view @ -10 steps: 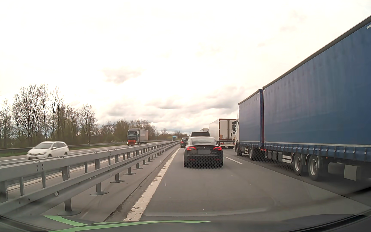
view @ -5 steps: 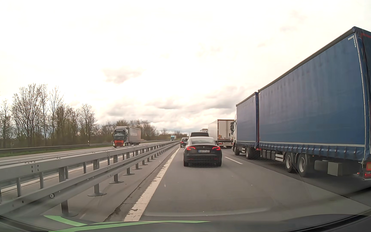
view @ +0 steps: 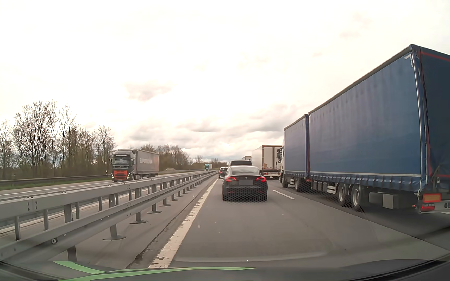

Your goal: Follow the waypoints while adhering to traffic rules and regulations

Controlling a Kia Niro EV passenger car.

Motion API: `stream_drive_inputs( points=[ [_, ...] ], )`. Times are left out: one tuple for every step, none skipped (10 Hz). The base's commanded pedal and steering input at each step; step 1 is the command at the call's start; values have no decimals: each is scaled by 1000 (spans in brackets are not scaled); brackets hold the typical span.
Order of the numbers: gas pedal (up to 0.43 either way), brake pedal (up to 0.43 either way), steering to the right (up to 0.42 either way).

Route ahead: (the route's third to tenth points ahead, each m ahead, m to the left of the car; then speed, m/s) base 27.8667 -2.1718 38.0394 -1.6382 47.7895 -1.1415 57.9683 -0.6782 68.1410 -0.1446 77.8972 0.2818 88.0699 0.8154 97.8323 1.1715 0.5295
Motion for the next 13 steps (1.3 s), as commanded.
stream_drive_inputs(
  points=[
    [0, 30, 13],
    [0, 30, 13],
    [0, 30, 13],
    [0, 30, 13],
    [0, 30, 13],
    [0, 30, 13],
    [0, 30, 13],
    [0, 24, 13],
    [0, 30, 13],
    [0, 24, 13],
    [0, 24, 13],
    [0, 24, 13],
    [0, 24, 13]
  ],
)
